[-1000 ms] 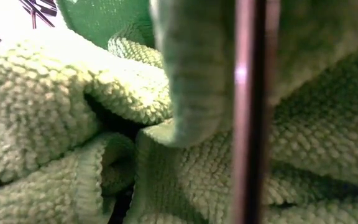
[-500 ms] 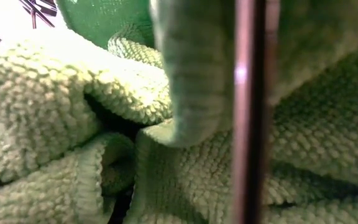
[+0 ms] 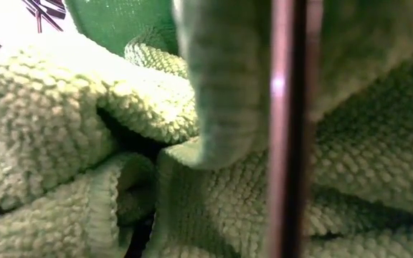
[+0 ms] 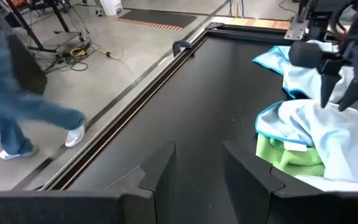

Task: Sort microfiber towel by color & place in baskets
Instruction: Put the white microfiber cloth into the left wire basket

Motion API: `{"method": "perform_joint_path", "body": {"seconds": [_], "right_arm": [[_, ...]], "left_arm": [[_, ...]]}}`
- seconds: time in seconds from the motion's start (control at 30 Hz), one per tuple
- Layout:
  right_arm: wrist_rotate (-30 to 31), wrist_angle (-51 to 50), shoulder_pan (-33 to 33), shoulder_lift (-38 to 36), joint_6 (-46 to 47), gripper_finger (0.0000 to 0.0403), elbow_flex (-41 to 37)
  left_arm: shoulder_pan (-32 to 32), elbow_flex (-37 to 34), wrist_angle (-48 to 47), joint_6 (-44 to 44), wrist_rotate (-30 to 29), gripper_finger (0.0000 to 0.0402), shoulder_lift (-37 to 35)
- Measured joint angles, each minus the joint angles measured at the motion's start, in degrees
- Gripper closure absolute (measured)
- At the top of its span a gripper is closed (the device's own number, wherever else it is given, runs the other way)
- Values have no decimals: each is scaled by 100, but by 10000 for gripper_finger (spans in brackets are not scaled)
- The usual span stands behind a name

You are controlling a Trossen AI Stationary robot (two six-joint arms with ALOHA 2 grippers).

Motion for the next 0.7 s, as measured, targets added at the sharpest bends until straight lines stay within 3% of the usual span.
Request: {"method": "perform_joint_path", "body": {"seconds": [0.7], "right_arm": [[-150, -19, -319, 831, -100, 280, -4]], "left_arm": [[-1, 0, 9, 128, 20, 288, 186]]}}
